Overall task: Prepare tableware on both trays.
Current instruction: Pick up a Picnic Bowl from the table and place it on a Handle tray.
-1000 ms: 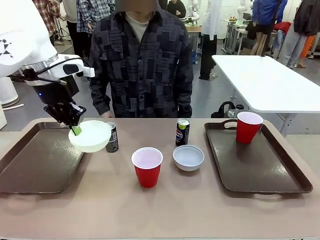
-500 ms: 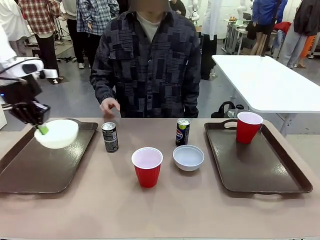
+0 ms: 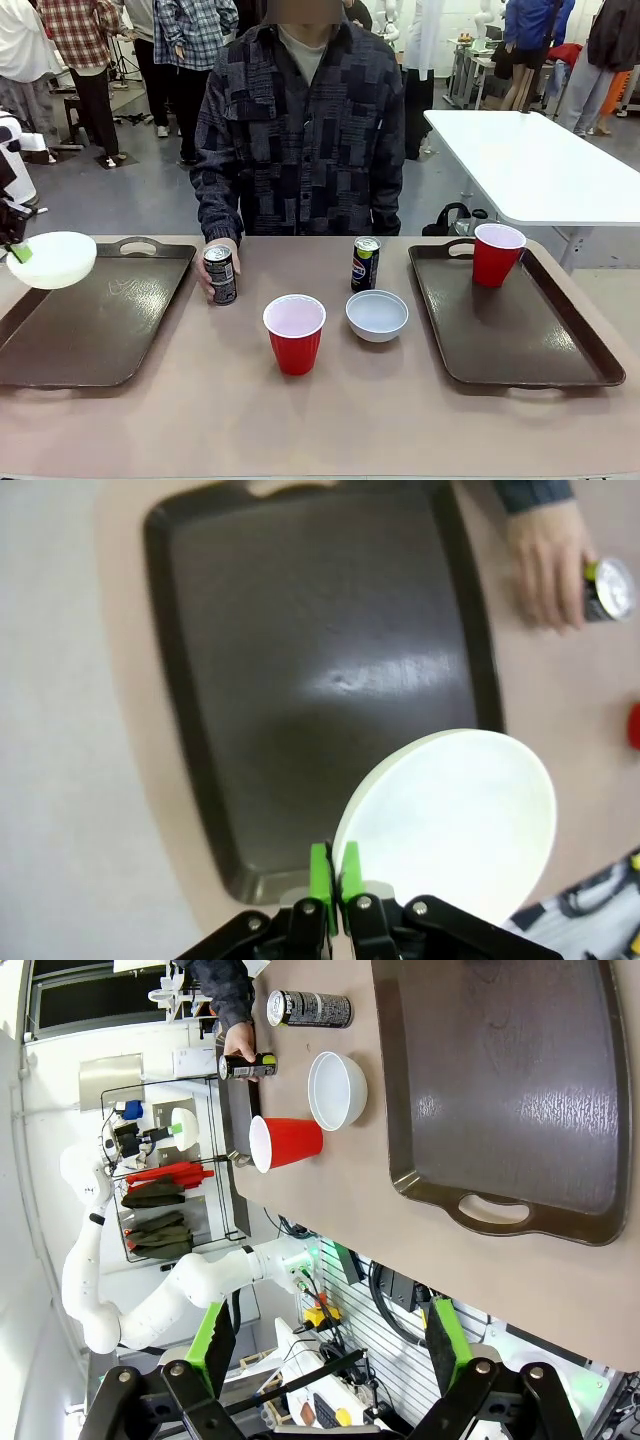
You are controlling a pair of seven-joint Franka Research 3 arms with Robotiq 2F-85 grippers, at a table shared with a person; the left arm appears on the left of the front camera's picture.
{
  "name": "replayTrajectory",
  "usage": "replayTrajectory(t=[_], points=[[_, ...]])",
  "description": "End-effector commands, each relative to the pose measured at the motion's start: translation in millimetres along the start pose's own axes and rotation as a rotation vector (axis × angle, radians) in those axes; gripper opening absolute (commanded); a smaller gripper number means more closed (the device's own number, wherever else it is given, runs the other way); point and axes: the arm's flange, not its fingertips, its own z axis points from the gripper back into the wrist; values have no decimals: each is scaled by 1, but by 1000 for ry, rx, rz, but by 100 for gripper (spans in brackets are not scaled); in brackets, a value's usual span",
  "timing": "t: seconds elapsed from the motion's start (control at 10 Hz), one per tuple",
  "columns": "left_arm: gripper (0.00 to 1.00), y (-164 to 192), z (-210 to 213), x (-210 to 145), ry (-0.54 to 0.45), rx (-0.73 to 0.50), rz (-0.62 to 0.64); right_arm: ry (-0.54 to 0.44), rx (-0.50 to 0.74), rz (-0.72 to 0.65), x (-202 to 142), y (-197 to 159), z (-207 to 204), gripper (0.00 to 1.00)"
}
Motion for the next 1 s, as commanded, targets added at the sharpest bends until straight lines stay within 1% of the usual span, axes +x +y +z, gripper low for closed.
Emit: replayTrajectory(t=[0.0,0.2,0.4,0.6,0.7,0.8,0.9], points=[[0,11,-9,-2,-33,39,62,-5,24,2,1,1,0,100],[0,19,-28,1,-27,27,87,-5,24,2,1,1,0,100],[0,21,-59,-6,-5,37,103,-5,24,2,1,1,0,100],[0,21,-67,-16,3,30,110,-5,24,2,1,1,0,100],[0,17,-55,-40,-5,60,110,-5,24,2,1,1,0,100],[0,1,-37,-86,-26,90,39,-5,24,2,1,1,0,100],[0,-3,-32,-114,-3,88,25,-5,24,2,1,1,0,100]])
